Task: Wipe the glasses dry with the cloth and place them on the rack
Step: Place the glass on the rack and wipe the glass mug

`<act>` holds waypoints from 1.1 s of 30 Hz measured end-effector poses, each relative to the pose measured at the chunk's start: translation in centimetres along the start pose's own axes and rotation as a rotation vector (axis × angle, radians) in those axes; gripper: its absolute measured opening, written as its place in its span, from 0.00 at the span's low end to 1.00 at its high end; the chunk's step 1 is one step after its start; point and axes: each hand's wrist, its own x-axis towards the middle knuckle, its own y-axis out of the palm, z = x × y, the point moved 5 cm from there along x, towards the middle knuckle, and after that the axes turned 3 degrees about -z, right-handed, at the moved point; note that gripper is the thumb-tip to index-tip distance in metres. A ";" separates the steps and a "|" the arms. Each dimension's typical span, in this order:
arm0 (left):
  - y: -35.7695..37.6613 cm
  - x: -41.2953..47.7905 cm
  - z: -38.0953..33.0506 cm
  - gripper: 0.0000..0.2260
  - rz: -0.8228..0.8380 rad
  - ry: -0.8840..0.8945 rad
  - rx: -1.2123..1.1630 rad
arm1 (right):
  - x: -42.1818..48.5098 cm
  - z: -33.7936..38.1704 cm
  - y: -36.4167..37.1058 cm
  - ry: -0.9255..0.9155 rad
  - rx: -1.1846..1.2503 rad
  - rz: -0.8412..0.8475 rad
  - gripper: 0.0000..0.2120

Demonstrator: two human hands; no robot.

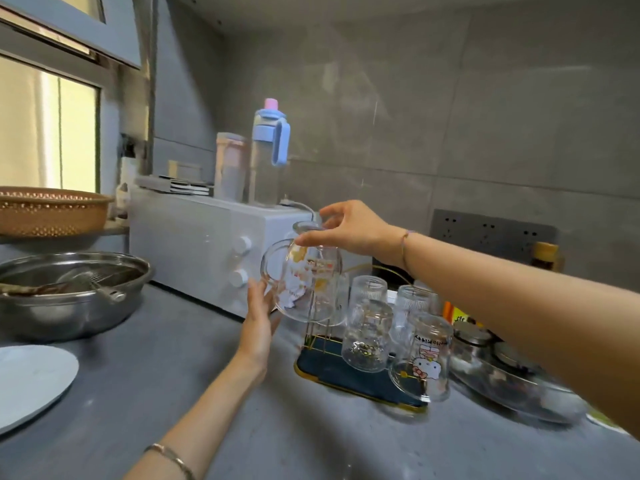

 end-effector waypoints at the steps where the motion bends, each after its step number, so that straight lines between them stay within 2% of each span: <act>1: -0.1 0.2 0.4 0.24 -0.012 0.010 0.000 | 0.5 -0.5 0.4 -0.001 -0.006 -0.005 0.42; 5: 0.4 0.4 1.6 0.32 0.005 0.045 0.007 | 1.8 -1.6 1.0 -0.003 -0.041 -0.015 0.41; 8: 0.8 0.4 2.5 0.29 0.019 0.041 0.002 | 2.1 -3.1 1.4 0.045 0.003 -0.031 0.40; 12: 0.3 0.6 4.1 0.30 -0.016 -0.003 -0.051 | 1.5 -5.3 3.7 0.092 0.056 0.009 0.40; 15: 0.2 0.4 5.8 0.26 -0.024 -0.073 -0.070 | 1.1 -6.7 5.2 0.108 0.054 0.028 0.40; 22: -0.6 0.4 7.5 0.24 -0.023 -0.124 -0.030 | 1.2 -9.1 6.1 0.153 0.067 0.063 0.40; 24: -0.8 0.4 7.8 0.26 -0.028 -0.115 -0.003 | 1.0 -9.4 6.3 0.151 0.059 0.058 0.40; 28: -0.8 -0.5 8.2 0.36 0.009 -0.079 0.108 | 0.7 -9.7 6.6 0.137 0.010 0.071 0.41; 33: -1.1 -1.1 8.3 0.37 0.022 -0.082 0.150 | 0.3 -10.0 6.9 0.128 -0.056 0.062 0.42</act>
